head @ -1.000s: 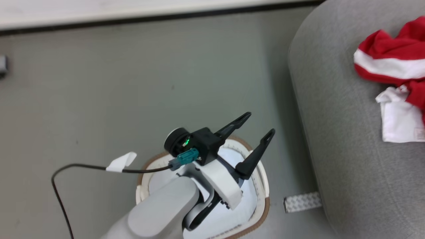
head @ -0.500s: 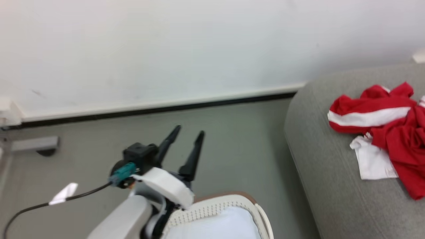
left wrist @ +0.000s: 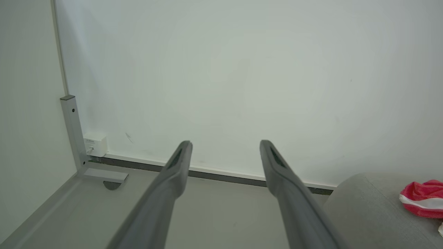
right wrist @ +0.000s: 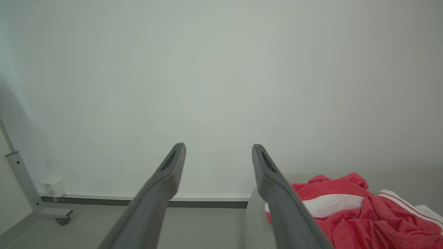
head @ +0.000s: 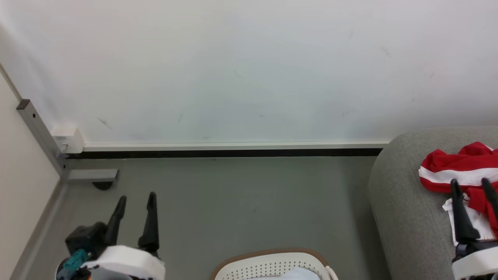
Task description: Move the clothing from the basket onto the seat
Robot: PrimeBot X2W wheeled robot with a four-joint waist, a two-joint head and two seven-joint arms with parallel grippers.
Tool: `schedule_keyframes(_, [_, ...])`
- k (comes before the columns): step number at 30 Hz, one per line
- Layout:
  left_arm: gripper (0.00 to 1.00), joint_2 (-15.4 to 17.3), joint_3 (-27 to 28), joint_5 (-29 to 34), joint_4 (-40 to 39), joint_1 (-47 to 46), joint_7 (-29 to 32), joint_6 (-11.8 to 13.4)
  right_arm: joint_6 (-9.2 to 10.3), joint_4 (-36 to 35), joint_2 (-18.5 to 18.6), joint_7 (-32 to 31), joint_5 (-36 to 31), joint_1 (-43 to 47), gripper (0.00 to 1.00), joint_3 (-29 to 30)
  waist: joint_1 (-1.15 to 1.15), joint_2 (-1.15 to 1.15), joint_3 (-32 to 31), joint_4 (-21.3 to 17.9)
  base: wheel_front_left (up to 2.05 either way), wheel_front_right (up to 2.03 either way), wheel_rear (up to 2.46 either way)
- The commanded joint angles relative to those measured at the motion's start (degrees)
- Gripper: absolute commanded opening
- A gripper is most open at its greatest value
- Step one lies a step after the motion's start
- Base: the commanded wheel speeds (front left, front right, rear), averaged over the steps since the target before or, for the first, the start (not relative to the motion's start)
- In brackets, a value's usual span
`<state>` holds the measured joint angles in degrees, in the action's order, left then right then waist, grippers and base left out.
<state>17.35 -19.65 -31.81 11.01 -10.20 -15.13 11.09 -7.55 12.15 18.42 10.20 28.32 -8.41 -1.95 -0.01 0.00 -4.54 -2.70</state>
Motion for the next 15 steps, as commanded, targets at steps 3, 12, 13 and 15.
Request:
schedule_keyframes(3, [1.00, -3.3, 6.2, 2.9, -0.6, 5.6, 0.0, -2.5, 0.13, 0.4, -3.4, 3.7, -2.9, 3.9, 1.00, -1.3, 0.01, 0.00, -0.3, 0.5, 0.00, 0.00, 0.00])
schedule_keyframes(12, [1.00, -9.9, 15.1, 12.1, 2.5, 11.2, 0.0, -11.3, 0.13, -0.1, -10.8, 5.0, -10.0, 8.1, 1.00, -5.9, 0.01, 0.00, 0.1, 0.3, 0.00, 0.00, 0.00])
schedule_keyframes(13, [1.00, -10.5, 15.7, 13.0, 2.8, 11.7, 0.0, -12.0, 0.13, -0.5, -11.5, 5.0, -10.4, 8.4, 1.00, -5.8, 0.01, 0.00, 0.2, 0.3, 0.00, 0.00, 0.00])
schedule_keyframes(15, [1.00, -11.3, 17.0, 14.5, 3.1, 12.1, 0.0, -13.3, 0.13, -1.2, -12.6, 5.0, -11.0, 9.0, 1.00, -5.9, 0.01, 0.00, 0.2, 0.3, 0.00, 0.00, 0.00])
